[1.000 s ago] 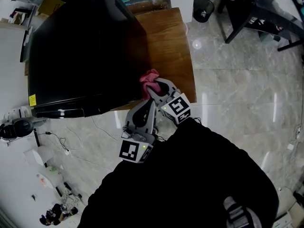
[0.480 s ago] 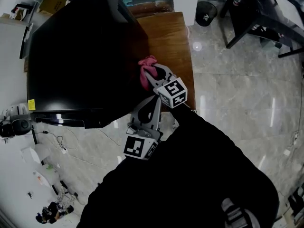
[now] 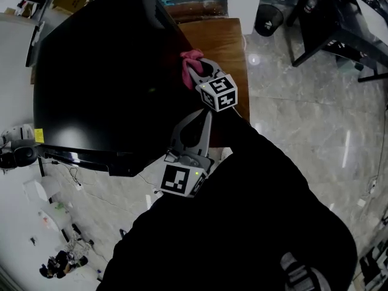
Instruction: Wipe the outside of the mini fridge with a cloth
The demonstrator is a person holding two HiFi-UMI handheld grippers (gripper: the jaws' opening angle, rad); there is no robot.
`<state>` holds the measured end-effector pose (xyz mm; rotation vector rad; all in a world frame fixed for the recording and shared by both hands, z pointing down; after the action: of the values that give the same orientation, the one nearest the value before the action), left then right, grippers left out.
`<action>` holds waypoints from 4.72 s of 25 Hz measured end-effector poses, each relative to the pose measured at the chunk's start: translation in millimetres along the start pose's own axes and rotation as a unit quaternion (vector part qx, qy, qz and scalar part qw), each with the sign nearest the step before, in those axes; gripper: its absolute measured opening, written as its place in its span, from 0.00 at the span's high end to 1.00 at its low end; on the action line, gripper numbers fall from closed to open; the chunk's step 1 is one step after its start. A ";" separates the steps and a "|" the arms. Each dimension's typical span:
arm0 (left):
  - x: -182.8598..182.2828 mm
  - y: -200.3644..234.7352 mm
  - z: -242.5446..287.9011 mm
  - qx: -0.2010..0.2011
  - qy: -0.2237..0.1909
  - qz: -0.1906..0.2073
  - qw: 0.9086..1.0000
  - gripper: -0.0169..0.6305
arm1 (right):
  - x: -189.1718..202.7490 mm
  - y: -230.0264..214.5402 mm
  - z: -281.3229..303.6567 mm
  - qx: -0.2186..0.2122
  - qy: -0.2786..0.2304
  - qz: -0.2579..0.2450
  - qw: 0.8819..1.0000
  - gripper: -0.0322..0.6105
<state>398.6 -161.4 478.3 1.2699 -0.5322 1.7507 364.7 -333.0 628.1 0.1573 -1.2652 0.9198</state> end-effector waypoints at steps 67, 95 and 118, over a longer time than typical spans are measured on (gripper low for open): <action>127.7 179.7 -304.5 0.079 -0.057 0.049 0.994 0.96 | 73.2 364.8 -86.1 0.280 -0.023 -0.149 0.948 0.81; 302.0 210.2 -239.5 0.059 0.140 0.012 0.988 0.96 | 253.0 285.2 -4.7 0.178 0.198 0.016 0.964 0.81; 41.1 310.8 -495.4 -0.067 -0.126 0.032 0.989 0.96 | -56.2 599.2 19.0 0.209 -0.053 -0.397 0.892 0.79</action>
<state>-130.5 67.6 371.5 1.3998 -0.8290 1.5852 -48.8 15.6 363.5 1.0026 -0.9410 0.4455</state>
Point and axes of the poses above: the fingertips, and each gripper's own axes: z forward along the fingers, y to its left, x out of its underside, the point moved 3 cm from there along -z, backward along the fingers, and after that the axes turned 13 degrees about y, right-handed, at the moved point
